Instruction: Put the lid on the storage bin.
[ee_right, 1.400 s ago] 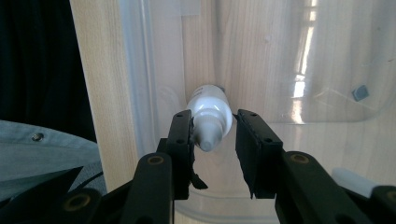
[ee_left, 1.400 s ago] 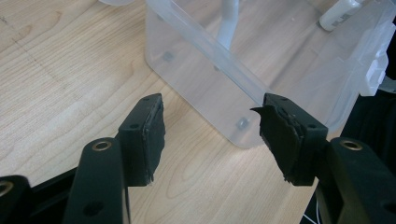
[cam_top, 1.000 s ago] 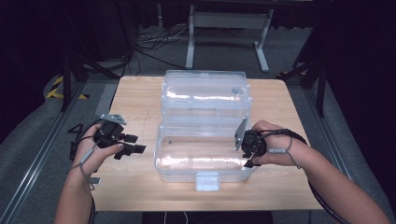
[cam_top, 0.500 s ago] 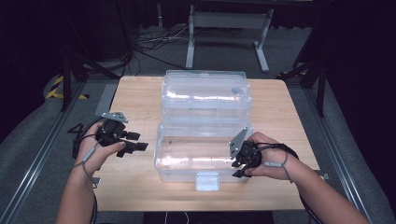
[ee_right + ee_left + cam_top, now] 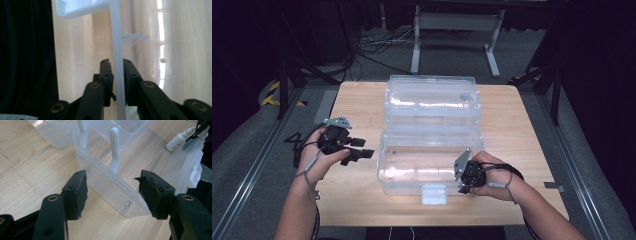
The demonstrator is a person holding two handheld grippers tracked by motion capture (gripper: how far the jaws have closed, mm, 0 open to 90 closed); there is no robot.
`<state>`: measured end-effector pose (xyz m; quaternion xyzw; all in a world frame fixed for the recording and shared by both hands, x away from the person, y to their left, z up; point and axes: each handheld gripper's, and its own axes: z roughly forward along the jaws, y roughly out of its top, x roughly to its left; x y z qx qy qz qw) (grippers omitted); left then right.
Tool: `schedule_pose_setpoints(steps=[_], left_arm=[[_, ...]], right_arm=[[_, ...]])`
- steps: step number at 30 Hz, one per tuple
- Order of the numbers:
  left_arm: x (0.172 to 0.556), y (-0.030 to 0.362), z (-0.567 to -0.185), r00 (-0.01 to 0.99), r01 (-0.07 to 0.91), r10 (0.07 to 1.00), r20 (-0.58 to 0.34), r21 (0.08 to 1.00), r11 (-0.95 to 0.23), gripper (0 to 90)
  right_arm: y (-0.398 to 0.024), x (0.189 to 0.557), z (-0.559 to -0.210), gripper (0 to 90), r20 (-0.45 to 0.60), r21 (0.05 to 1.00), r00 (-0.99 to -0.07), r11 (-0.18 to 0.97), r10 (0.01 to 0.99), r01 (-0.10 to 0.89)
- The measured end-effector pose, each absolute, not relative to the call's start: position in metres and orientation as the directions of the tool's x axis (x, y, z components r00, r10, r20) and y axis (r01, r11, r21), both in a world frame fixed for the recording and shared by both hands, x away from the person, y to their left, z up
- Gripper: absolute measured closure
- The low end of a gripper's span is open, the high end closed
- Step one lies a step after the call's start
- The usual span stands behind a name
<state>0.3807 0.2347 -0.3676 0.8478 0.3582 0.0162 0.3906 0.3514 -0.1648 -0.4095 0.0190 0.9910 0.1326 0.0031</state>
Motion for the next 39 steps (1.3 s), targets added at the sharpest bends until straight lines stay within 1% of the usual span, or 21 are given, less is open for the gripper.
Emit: schedule_pose_setpoints(steps=[9, 21, 25, 26, 28, 31, 32, 34, 38, 39], left_arm=[[0.385, 0.225, -0.358, 0.750, 0.578, 0.618, -0.236, 0.689, -0.437, 39.7], [0.401, 0.201, -0.329, 0.779, 0.533, 0.598, -0.188, 0.701, -0.474, 39.6], [0.407, 0.188, -0.316, 0.801, 0.505, 0.574, -0.171, 0.709, -0.493, 39.5], [0.408, 0.185, -0.314, 0.807, 0.498, 0.565, -0.172, 0.712, -0.495, 39.5], [0.412, 0.178, -0.309, 0.817, 0.484, 0.552, -0.164, 0.715, -0.505, 39.5], [0.418, 0.168, -0.303, 0.827, 0.474, 0.540, -0.156, 0.710, -0.521, 39.4], [0.420, 0.164, -0.301, 0.831, 0.468, 0.535, -0.150, 0.709, -0.528, 39.4], [0.423, 0.159, -0.298, 0.837, 0.458, 0.528, -0.143, 0.711, -0.534, 39.3], [0.432, 0.145, -0.290, 0.847, 0.440, 0.516, -0.127, 0.713, -0.546, 39.0], [0.434, 0.143, -0.289, 0.848, 0.438, 0.515, -0.123, 0.711, -0.550, 38.9]], right_arm=[[-0.165, 0.351, -0.410, 83.9, -0.009, 0.273, -0.999, 0.961, 0.034, 0.030], [-0.169, 0.353, -0.411, 83.3, 0.015, 0.302, -0.999, 0.952, 0.042, 0.045], [-0.170, 0.354, -0.411, 83.0, 0.011, 0.308, -0.999, 0.950, 0.041, 0.043], [-0.170, 0.353, -0.412, 82.9, 0.020, 0.312, -0.998, 0.948, 0.057, 0.061], [-0.171, 0.353, -0.412, 82.8, 0.027, 0.320, -0.998, 0.945, 0.058, 0.064], [-0.172, 0.355, -0.412, 82.6, 0.022, 0.325, -0.999, 0.944, 0.046, 0.051], [-0.172, 0.354, -0.413, 82.6, 0.028, 0.336, -0.998, 0.940, 0.060, 0.066], [-0.173, 0.354, -0.414, 82.5, 0.028, 0.339, -0.998, 0.939, 0.055, 0.062], [-0.173, 0.353, -0.414, 82.4, 0.036, 0.335, -0.997, 0.939, 0.073, 0.081], [-0.173, 0.354, -0.415, 82.4, 0.028, 0.346, -0.998, 0.936, 0.062, 0.068]])
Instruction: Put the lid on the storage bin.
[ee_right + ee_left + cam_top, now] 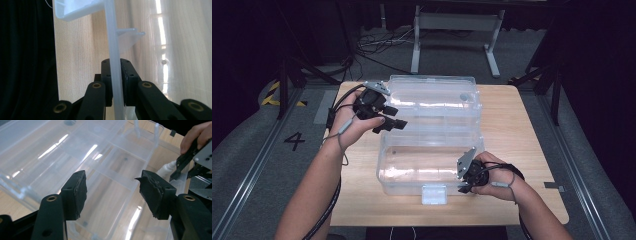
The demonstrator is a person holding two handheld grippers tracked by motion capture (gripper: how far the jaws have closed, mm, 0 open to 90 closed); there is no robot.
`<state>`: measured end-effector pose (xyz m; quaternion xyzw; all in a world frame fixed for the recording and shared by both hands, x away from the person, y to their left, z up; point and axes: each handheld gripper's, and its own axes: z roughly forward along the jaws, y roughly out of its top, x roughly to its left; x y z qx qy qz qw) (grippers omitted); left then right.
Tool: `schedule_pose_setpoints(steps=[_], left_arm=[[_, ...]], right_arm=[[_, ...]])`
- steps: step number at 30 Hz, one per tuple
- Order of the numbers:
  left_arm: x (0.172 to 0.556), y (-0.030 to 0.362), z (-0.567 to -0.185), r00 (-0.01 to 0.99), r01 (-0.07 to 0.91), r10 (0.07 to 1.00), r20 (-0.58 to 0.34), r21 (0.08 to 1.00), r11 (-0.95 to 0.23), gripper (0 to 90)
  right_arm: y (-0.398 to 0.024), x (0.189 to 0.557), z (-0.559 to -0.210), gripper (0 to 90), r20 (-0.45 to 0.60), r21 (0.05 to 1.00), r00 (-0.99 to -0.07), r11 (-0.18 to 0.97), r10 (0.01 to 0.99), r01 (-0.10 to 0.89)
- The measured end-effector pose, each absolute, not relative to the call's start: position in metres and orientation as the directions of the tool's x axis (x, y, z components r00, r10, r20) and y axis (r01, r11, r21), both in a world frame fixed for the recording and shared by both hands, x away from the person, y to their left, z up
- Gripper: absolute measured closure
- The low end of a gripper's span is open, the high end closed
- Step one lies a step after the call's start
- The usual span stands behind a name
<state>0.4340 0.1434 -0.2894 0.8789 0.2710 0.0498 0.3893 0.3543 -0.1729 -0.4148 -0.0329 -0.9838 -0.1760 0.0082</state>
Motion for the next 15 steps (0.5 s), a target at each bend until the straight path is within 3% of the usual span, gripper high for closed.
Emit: schedule_pose_setpoints(steps=[15], left_arm=[[0.463, 0.108, -0.280, 0.875, 0.395, 0.475, -0.095, 0.708, -0.585, 37.2]], right_arm=[[-0.173, 0.355, -0.417, 85.7, 0.035, 0.333, -0.996, 0.939, 0.080, 0.087]])
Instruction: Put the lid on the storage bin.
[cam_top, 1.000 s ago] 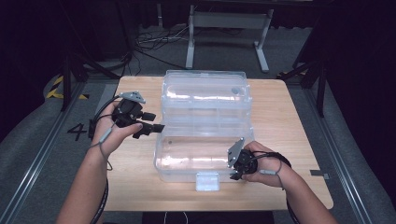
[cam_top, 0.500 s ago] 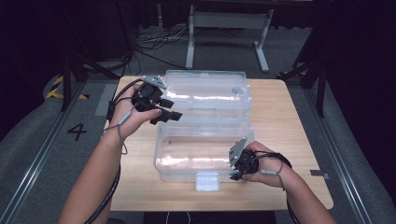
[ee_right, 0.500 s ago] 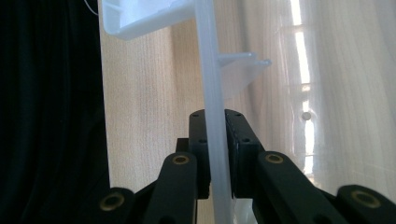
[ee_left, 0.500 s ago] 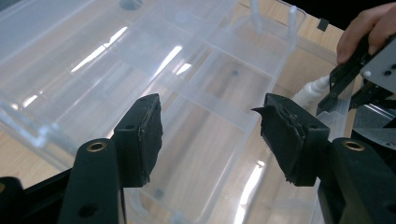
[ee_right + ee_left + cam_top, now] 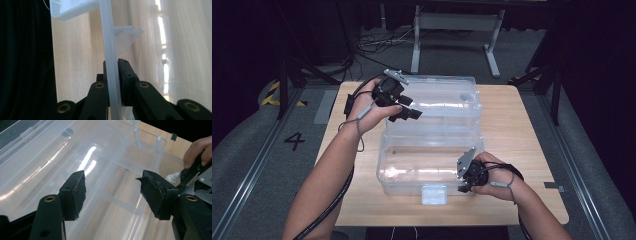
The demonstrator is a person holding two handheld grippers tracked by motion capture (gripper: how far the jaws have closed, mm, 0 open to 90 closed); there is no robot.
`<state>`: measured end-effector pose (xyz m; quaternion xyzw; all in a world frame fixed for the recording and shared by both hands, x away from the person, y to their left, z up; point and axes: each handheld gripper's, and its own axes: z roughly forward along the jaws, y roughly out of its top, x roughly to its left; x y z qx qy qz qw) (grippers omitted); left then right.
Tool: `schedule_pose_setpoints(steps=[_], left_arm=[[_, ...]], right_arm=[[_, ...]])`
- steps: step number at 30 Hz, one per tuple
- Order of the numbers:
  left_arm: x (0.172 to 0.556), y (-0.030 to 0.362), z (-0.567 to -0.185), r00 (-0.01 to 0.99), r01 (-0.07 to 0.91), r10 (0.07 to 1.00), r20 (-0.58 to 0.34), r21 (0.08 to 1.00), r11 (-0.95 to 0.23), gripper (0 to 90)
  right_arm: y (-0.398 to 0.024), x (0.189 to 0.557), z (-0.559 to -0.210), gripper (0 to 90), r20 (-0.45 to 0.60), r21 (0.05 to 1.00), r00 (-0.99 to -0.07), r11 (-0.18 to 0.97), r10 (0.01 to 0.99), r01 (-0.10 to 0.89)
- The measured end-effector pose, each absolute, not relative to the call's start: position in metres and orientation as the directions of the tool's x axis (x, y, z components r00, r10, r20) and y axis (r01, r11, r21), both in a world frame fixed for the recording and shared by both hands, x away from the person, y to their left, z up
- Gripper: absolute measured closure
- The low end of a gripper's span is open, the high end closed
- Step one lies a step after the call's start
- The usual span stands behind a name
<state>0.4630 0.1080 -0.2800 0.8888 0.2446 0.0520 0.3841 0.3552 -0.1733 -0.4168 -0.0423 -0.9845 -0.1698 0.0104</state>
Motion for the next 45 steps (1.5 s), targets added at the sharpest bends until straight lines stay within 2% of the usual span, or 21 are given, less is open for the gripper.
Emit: schedule_pose_setpoints(steps=[12, 21, 25, 31, 35, 36, 40, 43, 45], left_arm=[[0.481, 0.083, -0.285, 0.894, 0.366, 0.442, -0.072, 0.686, -0.629, 36.3], [0.490, 0.068, -0.295, 0.908, 0.345, 0.418, -0.038, 0.636, -0.690, 34.4], [0.494, 0.064, -0.301, 0.911, 0.347, 0.412, -0.035, 0.607, -0.715, 36.8], [0.494, 0.062, -0.303, 0.917, 0.334, 0.399, -0.025, 0.596, -0.730, 43.8], [0.491, 0.060, -0.300, 0.935, 0.312, 0.351, -0.047, 0.578, -0.754, 65.7], [0.490, 0.058, -0.299, 0.939, 0.299, 0.343, -0.034, 0.575, -0.762, 68.8], [0.489, 0.056, -0.298, 0.938, 0.288, 0.347, -0.001, 0.558, -0.778, 71.8], [0.490, 0.058, -0.297, 0.937, 0.294, 0.349, -0.007, 0.556, -0.778, 81.1], [0.490, 0.057, -0.297, 0.939, 0.294, 0.345, -0.013, 0.556, -0.778, 82.1]], right_arm=[[-0.174, 0.355, -0.418, 85.8, 0.038, 0.338, -0.996, 0.937, 0.076, 0.085], [-0.174, 0.356, -0.418, 85.7, 0.039, 0.339, -0.997, 0.938, 0.068, 0.077], [-0.175, 0.356, -0.418, 85.6, 0.040, 0.341, -0.996, 0.937, 0.073, 0.083], [-0.175, 0.356, -0.419, 85.4, 0.046, 0.340, -0.996, 0.936, 0.081, 0.092], [-0.175, 0.356, -0.420, 85.1, 0.049, 0.346, -0.995, 0.934, 0.084, 0.095], [-0.175, 0.358, -0.421, 85.1, 0.046, 0.350, -0.997, 0.933, 0.067, 0.079], [-0.175, 0.357, -0.421, 85.0, 0.050, 0.345, -0.995, 0.934, 0.082, 0.094], [-0.175, 0.357, -0.422, 84.9, 0.053, 0.343, -0.995, 0.934, 0.083, 0.097], [-0.175, 0.357, -0.422, 84.7, 0.054, 0.344, -0.995, 0.934, 0.084, 0.097]])
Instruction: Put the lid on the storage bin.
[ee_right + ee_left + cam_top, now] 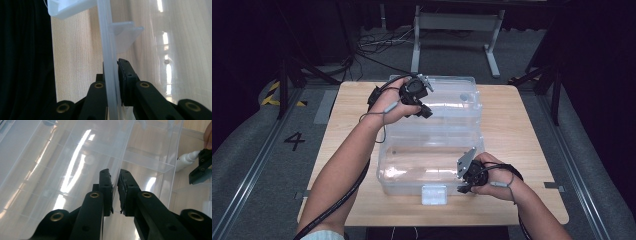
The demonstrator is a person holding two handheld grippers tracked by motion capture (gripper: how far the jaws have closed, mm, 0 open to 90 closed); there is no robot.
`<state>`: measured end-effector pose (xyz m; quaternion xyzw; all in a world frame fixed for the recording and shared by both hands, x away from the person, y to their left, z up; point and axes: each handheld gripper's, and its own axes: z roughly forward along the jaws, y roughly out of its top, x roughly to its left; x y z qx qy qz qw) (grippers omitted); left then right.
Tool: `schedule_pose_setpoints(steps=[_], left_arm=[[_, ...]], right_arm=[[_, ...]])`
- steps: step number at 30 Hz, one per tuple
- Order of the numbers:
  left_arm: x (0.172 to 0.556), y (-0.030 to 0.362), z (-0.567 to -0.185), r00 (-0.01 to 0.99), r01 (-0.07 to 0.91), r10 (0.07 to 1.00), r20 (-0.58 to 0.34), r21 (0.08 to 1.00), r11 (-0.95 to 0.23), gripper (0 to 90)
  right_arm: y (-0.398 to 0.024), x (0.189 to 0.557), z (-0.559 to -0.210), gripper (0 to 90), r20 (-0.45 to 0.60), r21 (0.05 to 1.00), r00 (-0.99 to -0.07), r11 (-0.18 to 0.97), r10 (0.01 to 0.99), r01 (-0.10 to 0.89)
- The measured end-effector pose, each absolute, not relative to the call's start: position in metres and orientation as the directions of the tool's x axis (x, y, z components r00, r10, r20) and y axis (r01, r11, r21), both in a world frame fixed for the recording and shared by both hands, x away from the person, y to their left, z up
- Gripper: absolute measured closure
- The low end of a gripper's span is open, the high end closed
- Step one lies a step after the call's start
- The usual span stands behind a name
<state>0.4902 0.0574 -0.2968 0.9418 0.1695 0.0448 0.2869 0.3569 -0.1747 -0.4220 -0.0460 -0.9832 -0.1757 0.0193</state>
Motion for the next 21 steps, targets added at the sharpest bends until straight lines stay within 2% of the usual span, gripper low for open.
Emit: schedule_pose_setpoints(steps=[11, 16, 21], left_arm=[[0.484, 0.056, -0.293, 0.945, 0.274, 0.328, 0.005, 0.542, -0.795, 83.8], [0.479, 0.056, -0.291, 0.948, 0.266, 0.319, 0.006, 0.537, -0.801, 84.1], [0.474, 0.055, -0.288, 0.952, 0.256, 0.307, 0.006, 0.534, -0.806, 84.4]], right_arm=[[-0.174, 0.357, -0.424, 84.8, 0.059, 0.332, -0.994, 0.938, 0.087, 0.102], [-0.175, 0.359, -0.423, 85.0, 0.043, 0.337, -0.997, 0.939, 0.061, 0.072], [-0.175, 0.356, -0.421, 85.2, 0.043, 0.338, -0.996, 0.937, 0.080, 0.090]])
